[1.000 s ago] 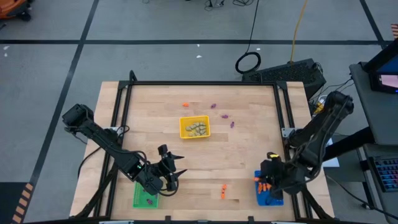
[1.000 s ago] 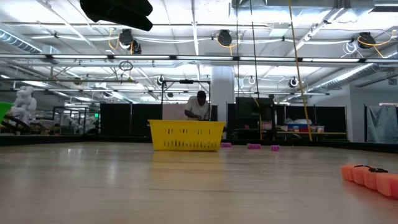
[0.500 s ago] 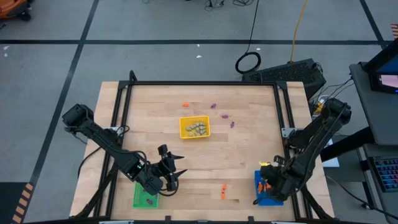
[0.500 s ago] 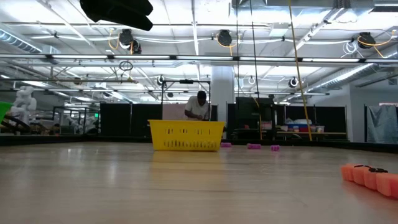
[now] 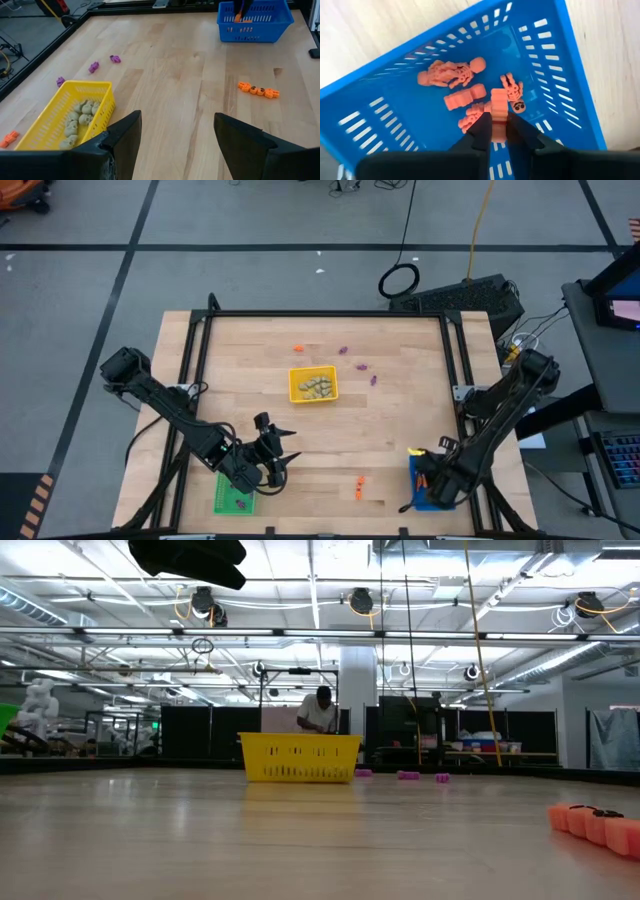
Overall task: Sort Halloween decoration
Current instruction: Put the orange skeleton toy in the blue basket, then put the purple skeleton toy in the green basket
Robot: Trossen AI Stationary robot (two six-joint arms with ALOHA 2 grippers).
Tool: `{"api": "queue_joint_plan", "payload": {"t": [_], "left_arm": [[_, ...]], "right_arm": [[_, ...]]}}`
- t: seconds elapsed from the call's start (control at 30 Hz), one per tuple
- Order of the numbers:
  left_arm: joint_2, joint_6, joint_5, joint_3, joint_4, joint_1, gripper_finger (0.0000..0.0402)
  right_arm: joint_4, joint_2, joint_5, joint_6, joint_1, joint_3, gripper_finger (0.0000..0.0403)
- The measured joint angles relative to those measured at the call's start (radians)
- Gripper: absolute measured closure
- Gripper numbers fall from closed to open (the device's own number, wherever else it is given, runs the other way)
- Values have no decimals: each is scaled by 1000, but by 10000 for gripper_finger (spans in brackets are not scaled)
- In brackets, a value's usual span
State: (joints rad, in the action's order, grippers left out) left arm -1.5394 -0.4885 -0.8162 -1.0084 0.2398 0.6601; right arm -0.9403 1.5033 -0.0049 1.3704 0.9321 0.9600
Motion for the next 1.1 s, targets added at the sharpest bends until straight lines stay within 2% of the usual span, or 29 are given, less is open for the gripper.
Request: {"api": "queue_joint_plan", "payload": {"t": [0.47,0.7,0.87,0.97,1.1], "left_arm": [[0,-1,0,0,0,0,152],[0,-1,0,0,0,0,152],[0,-2,0,0,-1,0,152],[0,-2,0,0,-6,0,152],[0,-2,0,0,-7,0,152]], "right_arm": [[8,11,-3,47,0,0,292],[1,11,-4,42,0,5,283],[-44,11,6,53,0,80,283],[-76,11,58,56,0,140,283],[-101,10,196,53,-2,201,283]]}}
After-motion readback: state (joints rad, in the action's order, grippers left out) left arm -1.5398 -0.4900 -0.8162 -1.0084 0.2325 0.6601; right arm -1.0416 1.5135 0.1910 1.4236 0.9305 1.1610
